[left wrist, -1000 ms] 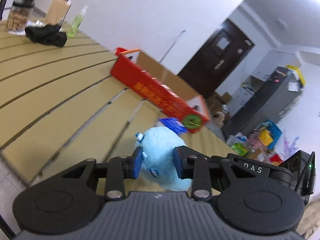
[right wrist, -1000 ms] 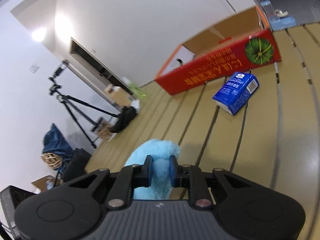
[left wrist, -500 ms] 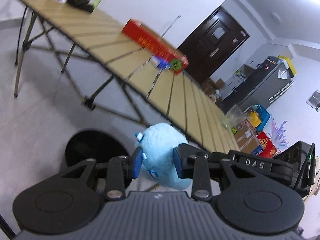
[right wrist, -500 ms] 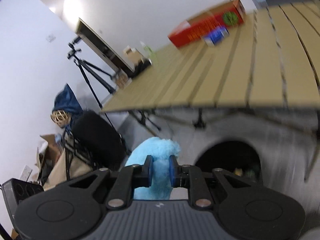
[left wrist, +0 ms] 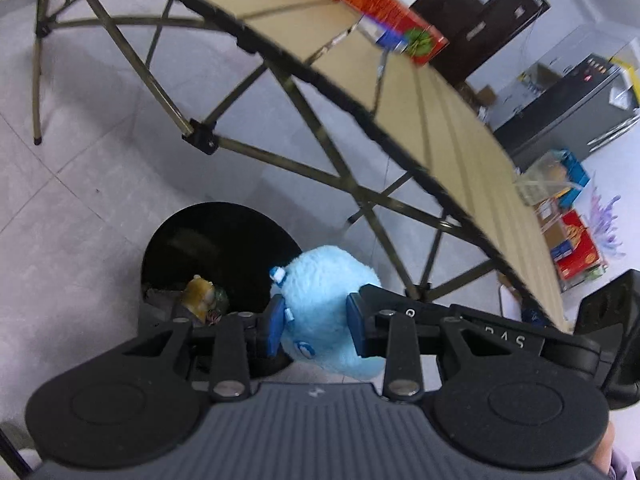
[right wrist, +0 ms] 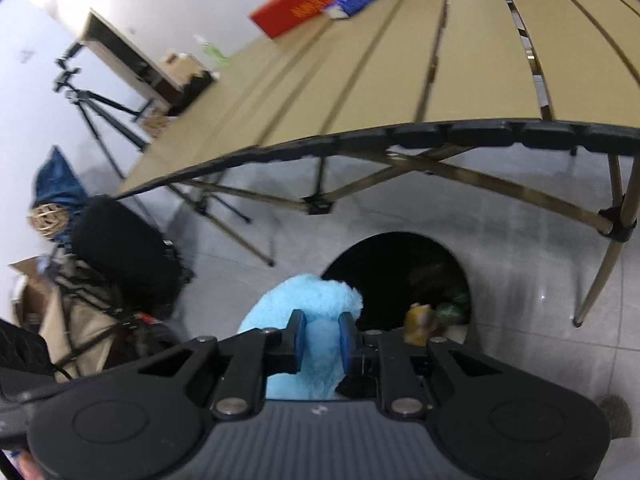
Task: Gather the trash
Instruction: 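Carry the blue plush over the black bin and open both grippers, then raise both open grippers from the bin back toward the table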
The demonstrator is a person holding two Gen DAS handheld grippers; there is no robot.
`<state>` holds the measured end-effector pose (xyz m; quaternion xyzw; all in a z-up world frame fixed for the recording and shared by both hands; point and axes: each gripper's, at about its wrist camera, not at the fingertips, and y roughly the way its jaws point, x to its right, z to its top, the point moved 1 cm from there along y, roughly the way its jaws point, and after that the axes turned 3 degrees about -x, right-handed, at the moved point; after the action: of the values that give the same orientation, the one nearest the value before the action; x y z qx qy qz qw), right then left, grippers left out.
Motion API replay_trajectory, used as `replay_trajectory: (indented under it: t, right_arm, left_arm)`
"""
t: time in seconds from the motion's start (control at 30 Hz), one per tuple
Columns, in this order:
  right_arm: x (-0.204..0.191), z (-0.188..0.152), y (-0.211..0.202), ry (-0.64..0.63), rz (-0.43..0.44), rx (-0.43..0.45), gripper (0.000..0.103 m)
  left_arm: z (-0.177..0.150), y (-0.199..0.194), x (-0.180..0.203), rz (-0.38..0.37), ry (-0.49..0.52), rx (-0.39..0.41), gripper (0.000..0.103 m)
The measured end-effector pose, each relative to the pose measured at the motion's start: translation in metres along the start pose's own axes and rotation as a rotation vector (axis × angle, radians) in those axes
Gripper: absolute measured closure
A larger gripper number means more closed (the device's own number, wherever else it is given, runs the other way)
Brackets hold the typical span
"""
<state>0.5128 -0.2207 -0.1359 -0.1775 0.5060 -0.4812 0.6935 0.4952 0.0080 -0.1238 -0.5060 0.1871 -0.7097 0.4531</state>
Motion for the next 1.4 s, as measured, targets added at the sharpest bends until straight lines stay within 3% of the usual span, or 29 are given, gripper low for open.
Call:
replay_trajectory:
  t: [0.07, 0.13, 0.2, 0.37, 0.5, 0.7, 0.87, 0.97, 1.1, 1.23, 1.4]
  right_arm:
    - [0.006, 0.008, 0.015, 0.029, -0.026, -0.004, 0.083]
    - [0.008, 0.015, 0.034, 0.011, -0.030, -0.004, 0.080]
    - [0.011, 0.021, 0.058, -0.014, -0.058, -0.049, 0.079]
    - [0.012, 0.023, 0.083, -0.083, -0.128, -0.114, 0.078]
    - [0.004, 0.019, 0.080, -0.143, -0.156, -0.148, 0.075]
    - [-0.022, 0.000, 0.075, -0.375, -0.247, -0.153, 0.062]
    - [-0.029, -0.011, 0.052, -0.485, -0.283, -0.117, 0.056]
    - [-0.028, -0.024, 0.025, -0.520, -0.288, -0.086, 0.050]
    - [-0.027, -0.042, -0.011, -0.489, -0.243, -0.056, 0.048]
    - [-0.043, -0.053, -0.052, -0.509, -0.211, 0.031, 0.045]
    - [-0.057, -0.046, -0.095, -0.491, -0.128, 0.115, 0.042]
  left_arm:
    - [0.010, 0.017, -0.004, 0.012, 0.005, -0.008, 0.069]
    - [0.020, 0.034, -0.016, 0.030, -0.021, -0.005, 0.061]
    - [0.030, 0.046, -0.031, 0.122, -0.067, -0.009, 0.061]
    - [0.043, 0.049, -0.046, 0.169, -0.080, -0.055, 0.054]
    - [0.041, 0.047, -0.038, 0.219, 0.010, -0.111, 0.045]
    - [0.027, 0.048, -0.025, 0.261, 0.134, -0.157, 0.035]
    - [0.015, 0.029, -0.018, 0.286, 0.172, -0.120, 0.031]
    - [-0.002, 0.002, -0.009, 0.319, 0.200, -0.041, 0.017]
    - [-0.031, -0.023, 0.003, 0.326, 0.198, -0.002, 0.015]
    - [-0.059, -0.043, 0.018, 0.337, 0.216, 0.031, 0.011]
    - [-0.067, -0.067, 0.041, 0.300, 0.244, 0.069, 0.011]
